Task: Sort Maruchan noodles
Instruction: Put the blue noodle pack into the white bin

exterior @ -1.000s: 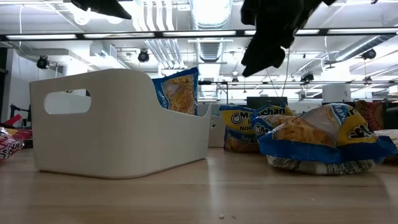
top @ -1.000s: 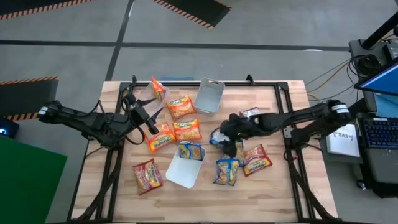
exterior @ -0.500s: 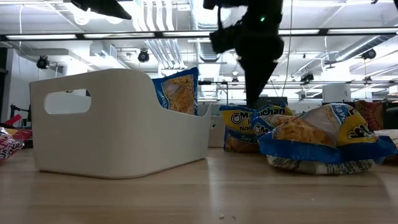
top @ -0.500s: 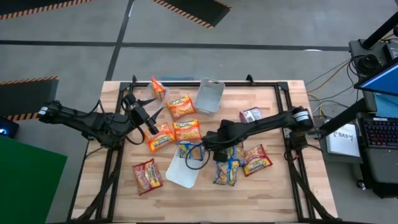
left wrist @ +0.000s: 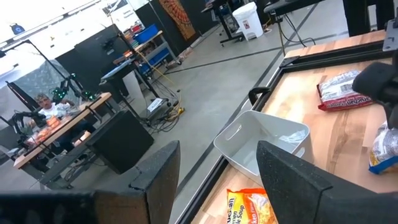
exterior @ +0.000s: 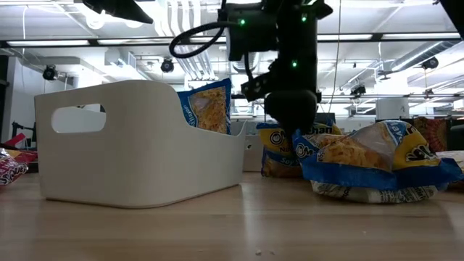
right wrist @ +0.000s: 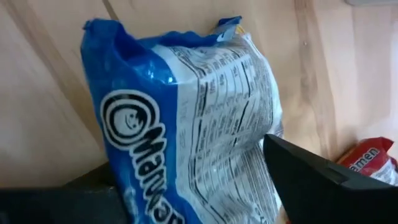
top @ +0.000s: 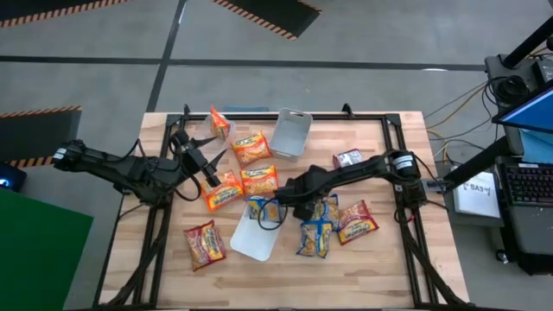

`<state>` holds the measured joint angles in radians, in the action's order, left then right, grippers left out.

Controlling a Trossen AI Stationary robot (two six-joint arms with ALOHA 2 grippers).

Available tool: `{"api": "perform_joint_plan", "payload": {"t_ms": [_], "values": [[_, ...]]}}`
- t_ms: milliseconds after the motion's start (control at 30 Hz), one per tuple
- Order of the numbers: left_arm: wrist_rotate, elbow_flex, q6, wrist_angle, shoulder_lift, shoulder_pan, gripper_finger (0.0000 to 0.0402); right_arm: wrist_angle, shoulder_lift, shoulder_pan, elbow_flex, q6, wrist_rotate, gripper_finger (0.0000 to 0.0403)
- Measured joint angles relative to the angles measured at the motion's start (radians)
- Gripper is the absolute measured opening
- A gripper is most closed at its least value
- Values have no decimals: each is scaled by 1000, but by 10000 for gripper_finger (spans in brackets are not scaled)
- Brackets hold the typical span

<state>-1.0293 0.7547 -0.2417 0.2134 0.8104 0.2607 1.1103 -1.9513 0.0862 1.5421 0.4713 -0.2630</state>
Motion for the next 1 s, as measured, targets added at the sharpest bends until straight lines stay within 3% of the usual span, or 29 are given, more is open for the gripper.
{"api": "perform_joint_plan", "payload": {"t_ms": [167,400,800,900,1000], "values": [[0,0,0,0,0,0,196,-1,-7,-7,-2,-17,-3,193],[0,0,0,0,0,0,196,1,-1,-11,-2,-56,-2,28],[0,0,1,0,-4,0,196,41,133,-44,22,-71,18,11],[0,0,0,0,-7,0,196,38,188,-65,50,-49,87,11],[0,0,0,-1,-10,0,196,39,229,-89,90,11,227,11]]}}
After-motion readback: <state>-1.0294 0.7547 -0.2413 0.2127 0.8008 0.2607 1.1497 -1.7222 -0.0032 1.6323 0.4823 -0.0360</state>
